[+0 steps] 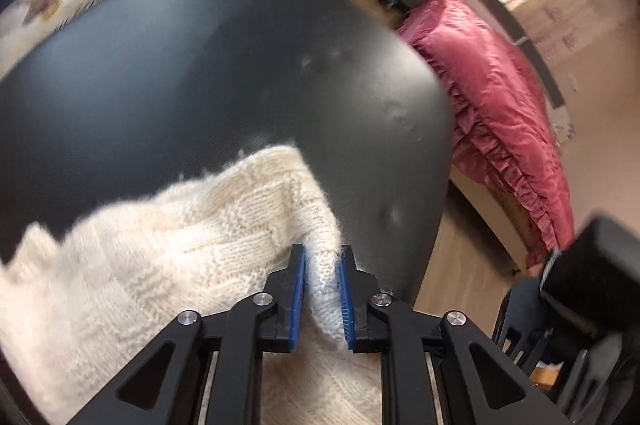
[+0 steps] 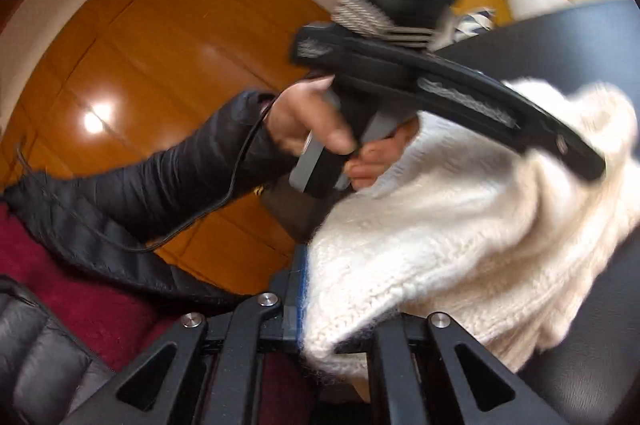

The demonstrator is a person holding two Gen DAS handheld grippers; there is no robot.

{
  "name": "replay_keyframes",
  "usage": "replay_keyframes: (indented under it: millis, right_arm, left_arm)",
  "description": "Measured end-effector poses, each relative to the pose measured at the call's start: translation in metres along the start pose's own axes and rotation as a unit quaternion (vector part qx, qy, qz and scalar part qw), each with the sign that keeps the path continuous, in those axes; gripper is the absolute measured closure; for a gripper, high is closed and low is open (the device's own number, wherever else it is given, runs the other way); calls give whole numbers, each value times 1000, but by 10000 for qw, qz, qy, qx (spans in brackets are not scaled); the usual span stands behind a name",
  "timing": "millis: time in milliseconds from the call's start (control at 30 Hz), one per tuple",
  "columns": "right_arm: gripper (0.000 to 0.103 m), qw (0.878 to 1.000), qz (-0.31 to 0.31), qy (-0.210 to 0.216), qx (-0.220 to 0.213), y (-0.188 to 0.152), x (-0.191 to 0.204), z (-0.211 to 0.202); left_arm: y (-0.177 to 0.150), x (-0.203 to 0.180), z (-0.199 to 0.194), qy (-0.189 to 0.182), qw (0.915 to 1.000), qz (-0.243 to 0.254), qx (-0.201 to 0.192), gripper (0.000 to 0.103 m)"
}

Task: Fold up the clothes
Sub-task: 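Grasp the sweater bundle with the right gripper while the left gripper pinches its edge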

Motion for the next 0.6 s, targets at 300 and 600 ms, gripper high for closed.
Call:
replay_keyframes:
  millis: [300, 600]
  right_arm:
    - [96, 9972, 209, -715, -8, -40, -30, -24]
    - [87, 9852, 635, -1533, -433, -58, -56, -53]
  left_arm:
    - [-11, -5, 14, -550, 9974, -208, -404, 76]
    - [-15, -31, 4, -561, 9973, 127, -459, 64]
Point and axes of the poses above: each gripper's, at about its wrist camera, not at the fingertips, and z roughly the way its jaws point, x to its left, y to its top, the point moved 7 cm from there along z, roughly the way its jaws point, and after that the axes turned 15 degrees about -x, right-handed, at the moved point
